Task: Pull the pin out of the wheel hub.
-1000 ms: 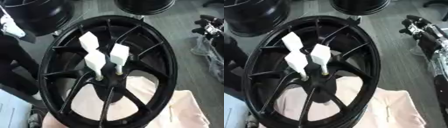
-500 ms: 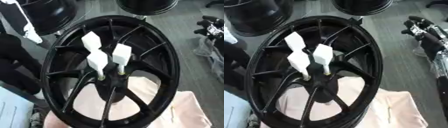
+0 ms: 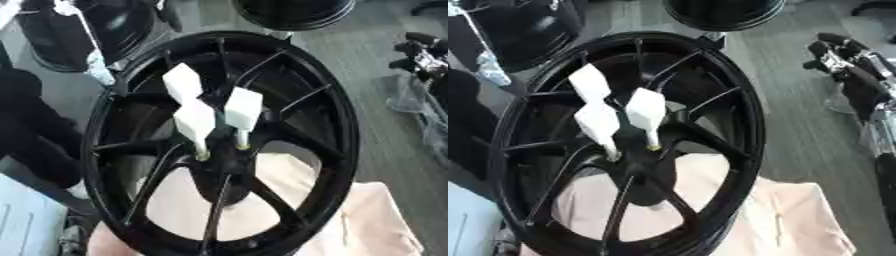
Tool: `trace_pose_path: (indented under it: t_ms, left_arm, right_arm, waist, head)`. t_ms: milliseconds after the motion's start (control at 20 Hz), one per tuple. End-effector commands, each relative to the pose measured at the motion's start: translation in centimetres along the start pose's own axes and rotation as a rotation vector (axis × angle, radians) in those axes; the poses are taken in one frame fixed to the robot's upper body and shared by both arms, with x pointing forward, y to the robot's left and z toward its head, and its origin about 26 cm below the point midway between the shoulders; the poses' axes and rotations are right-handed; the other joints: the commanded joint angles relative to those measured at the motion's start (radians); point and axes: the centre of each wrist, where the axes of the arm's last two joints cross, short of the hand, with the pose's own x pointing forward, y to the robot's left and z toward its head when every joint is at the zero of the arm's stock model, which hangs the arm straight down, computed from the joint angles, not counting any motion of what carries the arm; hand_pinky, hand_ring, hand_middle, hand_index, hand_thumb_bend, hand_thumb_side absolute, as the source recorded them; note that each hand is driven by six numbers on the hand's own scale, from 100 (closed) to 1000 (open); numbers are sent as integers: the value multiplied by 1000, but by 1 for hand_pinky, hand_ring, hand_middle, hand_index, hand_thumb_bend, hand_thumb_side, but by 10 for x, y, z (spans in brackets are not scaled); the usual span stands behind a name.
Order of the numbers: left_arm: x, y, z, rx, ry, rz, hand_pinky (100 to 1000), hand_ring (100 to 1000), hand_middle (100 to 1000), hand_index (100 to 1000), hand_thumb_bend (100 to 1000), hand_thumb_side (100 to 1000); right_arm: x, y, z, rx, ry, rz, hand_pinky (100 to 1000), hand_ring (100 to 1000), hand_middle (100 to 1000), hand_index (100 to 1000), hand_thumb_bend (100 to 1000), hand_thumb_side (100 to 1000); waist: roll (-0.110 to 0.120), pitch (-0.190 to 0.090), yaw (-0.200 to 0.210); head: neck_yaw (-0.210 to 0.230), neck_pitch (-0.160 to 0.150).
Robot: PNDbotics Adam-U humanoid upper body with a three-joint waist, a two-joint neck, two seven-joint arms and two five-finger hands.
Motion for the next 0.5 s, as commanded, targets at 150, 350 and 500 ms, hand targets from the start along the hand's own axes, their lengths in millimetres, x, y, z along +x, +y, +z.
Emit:
trace_pose_path:
  t_ms: [150,350,500]
  left_arm:
    - [-2,11,4,-38,-21,-77,860,863,805,869,663,100]
    - [1,8,-9,-57,-57,-85,851,854,796,860,623,122]
    - [1,7,-12,-62,-66,-84,849,850,791,859,610,130]
  right_arm:
    - [13,-6,-3,2,-24,32,959,687,763,865,304,404]
    - [13,-5,-4,2,-25,31,959,687,763,865,306,402]
    - [13,-5,-4,3,-23,33,959,686,763,864,306,403]
  waist:
    - [-6,-23,0]
    - [-5,-22,-5]
    - [-4,-22,-7]
  head:
    - [3,-11]
    - [2,-15]
    - [2,-15]
